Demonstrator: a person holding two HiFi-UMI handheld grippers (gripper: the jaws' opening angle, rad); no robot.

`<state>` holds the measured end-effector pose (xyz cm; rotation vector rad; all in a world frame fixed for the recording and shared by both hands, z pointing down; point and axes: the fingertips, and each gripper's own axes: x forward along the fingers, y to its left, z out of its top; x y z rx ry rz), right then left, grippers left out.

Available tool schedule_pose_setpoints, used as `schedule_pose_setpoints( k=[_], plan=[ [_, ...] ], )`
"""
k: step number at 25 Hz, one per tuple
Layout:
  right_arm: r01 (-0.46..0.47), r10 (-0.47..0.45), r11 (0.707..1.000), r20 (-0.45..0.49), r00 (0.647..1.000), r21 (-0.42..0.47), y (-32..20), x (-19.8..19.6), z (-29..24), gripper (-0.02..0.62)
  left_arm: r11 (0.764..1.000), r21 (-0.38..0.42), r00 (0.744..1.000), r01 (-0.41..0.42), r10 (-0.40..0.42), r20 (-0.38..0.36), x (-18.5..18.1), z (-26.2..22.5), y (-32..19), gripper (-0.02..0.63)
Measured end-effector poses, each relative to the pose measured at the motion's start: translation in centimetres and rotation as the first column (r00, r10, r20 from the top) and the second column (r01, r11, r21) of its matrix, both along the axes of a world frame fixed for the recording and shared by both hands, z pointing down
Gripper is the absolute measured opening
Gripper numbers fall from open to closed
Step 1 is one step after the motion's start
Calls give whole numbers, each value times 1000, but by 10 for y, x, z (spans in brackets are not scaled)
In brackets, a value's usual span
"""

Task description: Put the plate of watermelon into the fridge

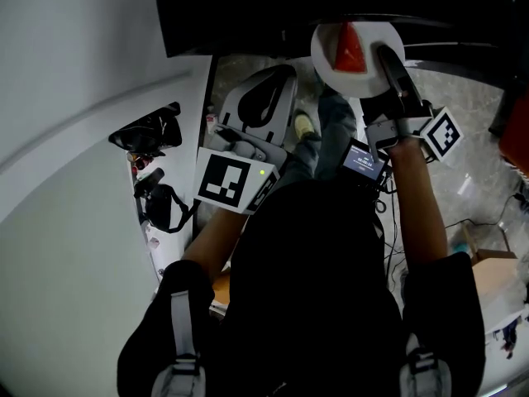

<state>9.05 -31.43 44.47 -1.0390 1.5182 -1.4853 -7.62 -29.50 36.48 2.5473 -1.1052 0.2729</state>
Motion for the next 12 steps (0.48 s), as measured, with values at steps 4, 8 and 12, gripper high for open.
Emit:
schedule_pose_setpoints(
  k=[4, 8, 12],
  plan=[
    [-12, 12, 1000, 0, 1000, -4, -3, 2, 8, 46, 1000, -9, 1000, -12, 12, 15, 6, 2, 4, 12],
    [-4, 4, 1000, -1, 1000, -15, -21, -2, 32, 46, 999, -40, 999, -10, 12, 31, 5, 21, -8, 12],
    [-2, 1, 1000, -13, 1000, -24, -27, 0, 49, 46, 998, -66, 999, -24, 27, 40, 15, 30, -11, 12]
  ],
)
